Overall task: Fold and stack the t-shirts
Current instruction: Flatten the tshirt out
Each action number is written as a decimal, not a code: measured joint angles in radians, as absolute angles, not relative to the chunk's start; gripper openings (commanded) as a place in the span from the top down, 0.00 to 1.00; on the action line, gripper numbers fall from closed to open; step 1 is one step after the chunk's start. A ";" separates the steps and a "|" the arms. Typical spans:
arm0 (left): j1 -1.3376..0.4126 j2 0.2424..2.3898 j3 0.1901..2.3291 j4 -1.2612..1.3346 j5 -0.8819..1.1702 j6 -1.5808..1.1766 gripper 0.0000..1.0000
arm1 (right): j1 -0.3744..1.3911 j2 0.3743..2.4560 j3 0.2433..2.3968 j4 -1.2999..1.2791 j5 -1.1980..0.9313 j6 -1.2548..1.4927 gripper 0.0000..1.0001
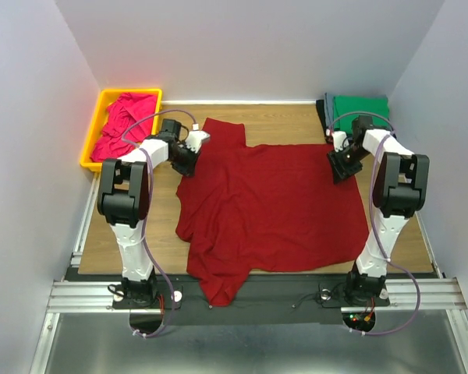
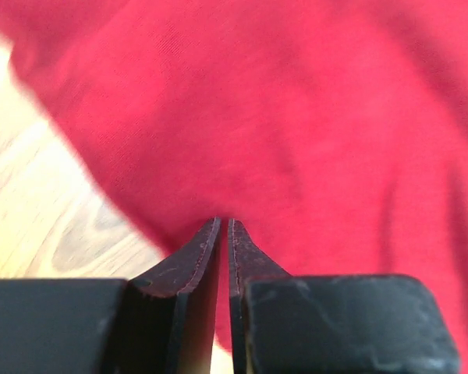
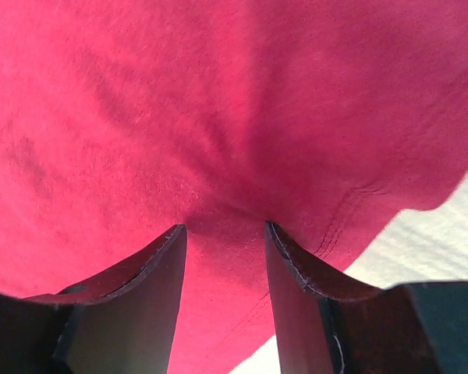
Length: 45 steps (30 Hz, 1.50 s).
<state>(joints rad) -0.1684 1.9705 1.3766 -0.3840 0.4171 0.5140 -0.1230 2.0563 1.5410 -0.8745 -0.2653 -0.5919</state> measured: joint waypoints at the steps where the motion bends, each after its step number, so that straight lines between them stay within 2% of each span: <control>1: -0.154 1.986 1.378 -0.386 0.406 0.514 0.82 | -0.123 2.070 1.559 -0.873 -0.262 -0.582 0.49; 9: -0.064 2.094 1.541 -0.431 0.400 0.503 0.88 | -0.092 2.112 1.625 -0.865 -0.258 -0.528 0.48; 20: -0.030 2.275 1.847 -0.523 0.332 0.476 0.89 | -0.050 2.244 1.837 -0.864 -0.253 -0.446 0.45; 21: -0.029 2.293 1.878 -0.531 0.330 0.470 0.88 | -0.050 2.259 1.861 -0.860 -0.253 -0.439 0.44; 26: -0.028 2.335 1.953 -0.550 0.352 0.462 0.69 | -0.050 2.281 1.903 -0.851 -0.263 -0.411 0.30; 31: -0.026 2.180 1.774 -0.553 0.453 0.530 0.65 | -0.050 2.165 1.755 -0.842 -0.291 -0.432 0.28; 36: -0.062 1.773 1.473 -0.602 0.527 0.686 0.73 | -0.050 1.897 1.567 -0.890 -0.305 -0.495 0.40; 39: -0.168 1.547 1.305 -0.620 0.526 0.801 0.76 | -0.050 1.787 1.503 -0.910 -0.303 -0.528 0.48; 41: -0.305 1.419 1.176 -0.648 0.530 0.838 0.76 | -0.050 1.744 1.455 -0.922 -0.294 -0.550 0.50; 45: -0.527 1.361 0.957 -0.662 0.490 0.861 0.78 | -0.050 1.734 1.347 -0.937 -0.260 -0.579 0.53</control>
